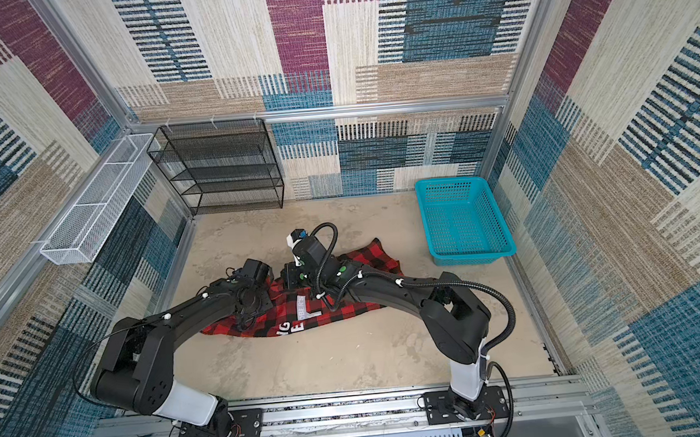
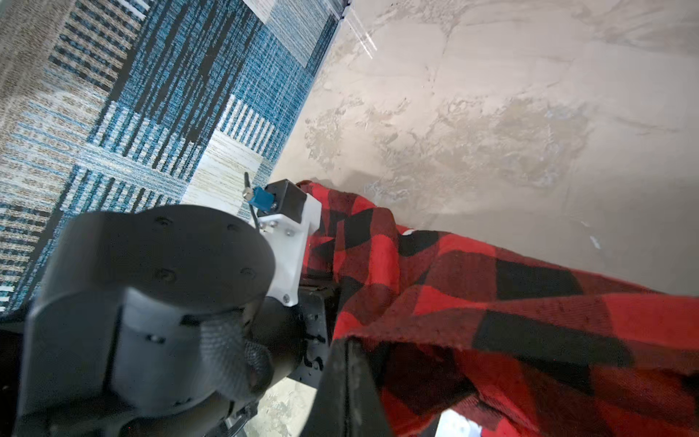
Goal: Fold and stack the long sleeve shirts
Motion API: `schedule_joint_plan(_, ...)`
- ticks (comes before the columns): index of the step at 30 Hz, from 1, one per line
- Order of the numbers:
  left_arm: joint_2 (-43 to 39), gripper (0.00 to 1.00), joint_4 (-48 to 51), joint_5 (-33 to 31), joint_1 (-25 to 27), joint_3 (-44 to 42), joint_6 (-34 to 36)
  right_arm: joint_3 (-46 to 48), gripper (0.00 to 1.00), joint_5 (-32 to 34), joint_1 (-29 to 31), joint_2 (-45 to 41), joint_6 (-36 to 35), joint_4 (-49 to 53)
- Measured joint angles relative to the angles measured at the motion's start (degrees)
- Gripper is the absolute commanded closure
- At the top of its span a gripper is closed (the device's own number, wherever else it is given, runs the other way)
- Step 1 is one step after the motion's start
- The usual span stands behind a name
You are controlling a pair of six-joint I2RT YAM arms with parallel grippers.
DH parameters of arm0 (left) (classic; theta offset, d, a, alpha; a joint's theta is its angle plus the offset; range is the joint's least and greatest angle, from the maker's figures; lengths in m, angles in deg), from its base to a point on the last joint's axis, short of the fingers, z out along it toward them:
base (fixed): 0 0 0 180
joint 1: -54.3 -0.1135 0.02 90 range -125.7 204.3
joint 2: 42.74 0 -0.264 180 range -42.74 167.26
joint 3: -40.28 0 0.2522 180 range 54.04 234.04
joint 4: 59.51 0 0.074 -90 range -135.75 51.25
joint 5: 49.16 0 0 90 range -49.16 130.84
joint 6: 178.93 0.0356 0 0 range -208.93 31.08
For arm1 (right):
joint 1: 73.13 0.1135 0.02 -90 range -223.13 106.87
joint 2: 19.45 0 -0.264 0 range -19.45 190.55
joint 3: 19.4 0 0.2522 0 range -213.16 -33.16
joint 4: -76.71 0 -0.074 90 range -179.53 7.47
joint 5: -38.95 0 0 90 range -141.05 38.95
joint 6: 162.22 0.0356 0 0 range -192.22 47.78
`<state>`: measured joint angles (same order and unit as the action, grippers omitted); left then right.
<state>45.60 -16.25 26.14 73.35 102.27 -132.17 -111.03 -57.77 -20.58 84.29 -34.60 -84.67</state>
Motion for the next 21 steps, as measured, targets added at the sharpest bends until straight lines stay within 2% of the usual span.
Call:
schedule_joint_plan(9,-1.4,0.91,1.5,0.0,0.0,0.8,0.1,14.9,0.97,-0.3,2.5,-5.4,7.1,3.8)
schedule_joint_plan(12,-2.3,0.90,2.4,0.1,0.1,1.7,0.3,17.9,0.88,-0.3,2.7,-5.7,9.7,7.6)
schedule_joint_plan(18,-6.7,0.89,5.3,0.2,0.1,3.5,0.9,18.3,0.60,1.1,2.8,-6.2,12.5,16.2)
schedule_joint_plan(21,-9.0,0.89,6.8,0.7,0.1,4.3,1.1,18.3,0.56,2.8,2.8,-9.9,13.3,19.2)
